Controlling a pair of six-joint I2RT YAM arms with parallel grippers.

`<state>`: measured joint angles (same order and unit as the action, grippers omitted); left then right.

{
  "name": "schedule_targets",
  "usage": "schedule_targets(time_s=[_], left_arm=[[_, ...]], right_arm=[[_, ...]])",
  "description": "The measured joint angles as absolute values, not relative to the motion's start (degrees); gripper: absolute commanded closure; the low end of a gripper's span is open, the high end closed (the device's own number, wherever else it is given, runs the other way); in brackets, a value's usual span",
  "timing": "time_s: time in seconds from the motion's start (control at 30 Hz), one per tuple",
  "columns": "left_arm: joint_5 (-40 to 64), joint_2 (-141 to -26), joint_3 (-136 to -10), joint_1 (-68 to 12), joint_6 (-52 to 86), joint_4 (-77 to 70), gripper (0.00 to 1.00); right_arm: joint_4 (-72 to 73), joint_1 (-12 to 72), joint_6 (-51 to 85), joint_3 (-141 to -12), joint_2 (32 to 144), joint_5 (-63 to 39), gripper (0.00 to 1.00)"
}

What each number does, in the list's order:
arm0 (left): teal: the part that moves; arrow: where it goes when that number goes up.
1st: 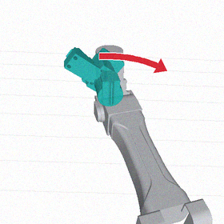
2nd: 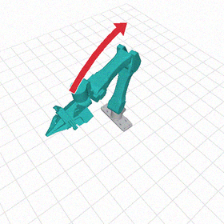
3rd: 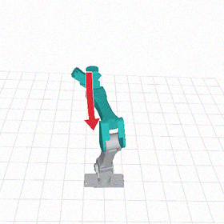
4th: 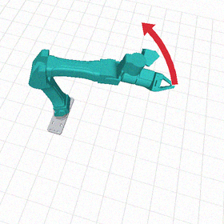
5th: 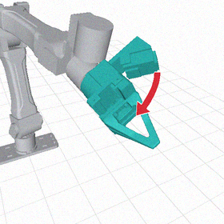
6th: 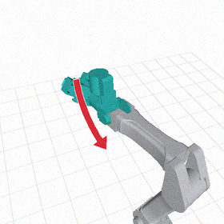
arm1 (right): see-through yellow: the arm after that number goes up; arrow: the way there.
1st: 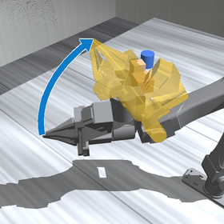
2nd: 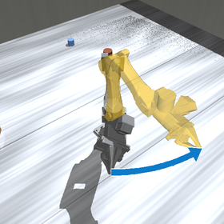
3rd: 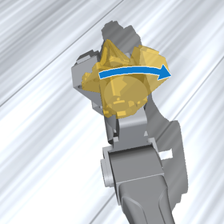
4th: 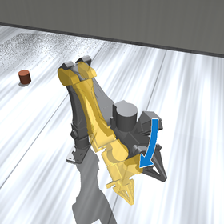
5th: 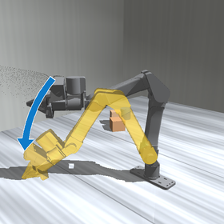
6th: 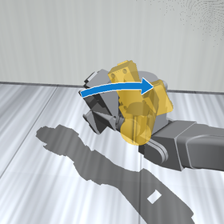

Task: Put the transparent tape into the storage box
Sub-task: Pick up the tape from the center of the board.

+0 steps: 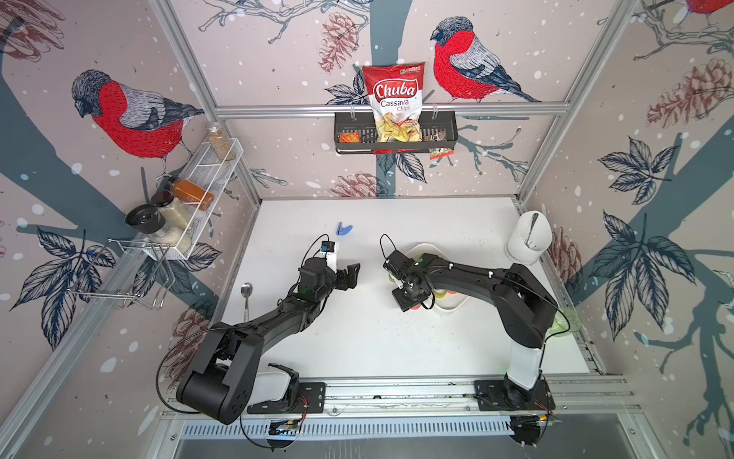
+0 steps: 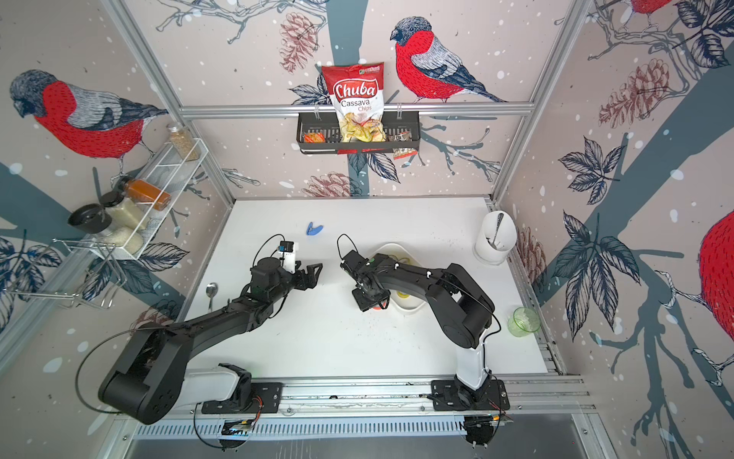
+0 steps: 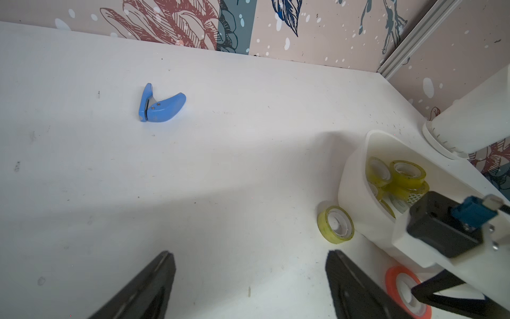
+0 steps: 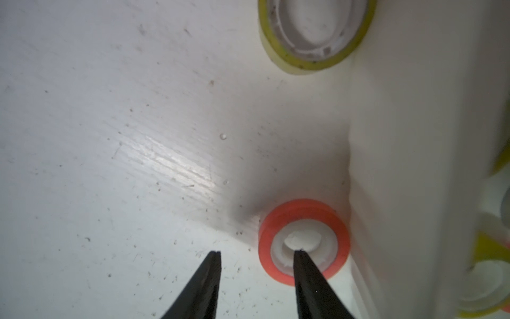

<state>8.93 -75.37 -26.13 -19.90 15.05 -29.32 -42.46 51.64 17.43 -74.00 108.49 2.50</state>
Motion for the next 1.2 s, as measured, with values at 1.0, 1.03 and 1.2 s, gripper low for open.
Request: schedule_targets(time_s=[1.0, 1.03, 1.2], left_arm=[[8.7, -75.0, -25.9, -19.9, 15.0, -29.3, 0.11], [8.7, -75.0, -25.9, -19.9, 15.0, -29.3, 0.11], [8.5, -74.8, -25.8, -19.9, 15.0, -29.3, 0.11]], right_arm=[[-40.7, 52.1, 17.9, -73.1, 110.2, 0.3, 0.80], [-40.8, 52.2, 17.9, -73.3, 110.0, -0.1, 0.81], [-40.7, 52.5, 17.9, -74.1, 108.4, -0.3, 0.85]])
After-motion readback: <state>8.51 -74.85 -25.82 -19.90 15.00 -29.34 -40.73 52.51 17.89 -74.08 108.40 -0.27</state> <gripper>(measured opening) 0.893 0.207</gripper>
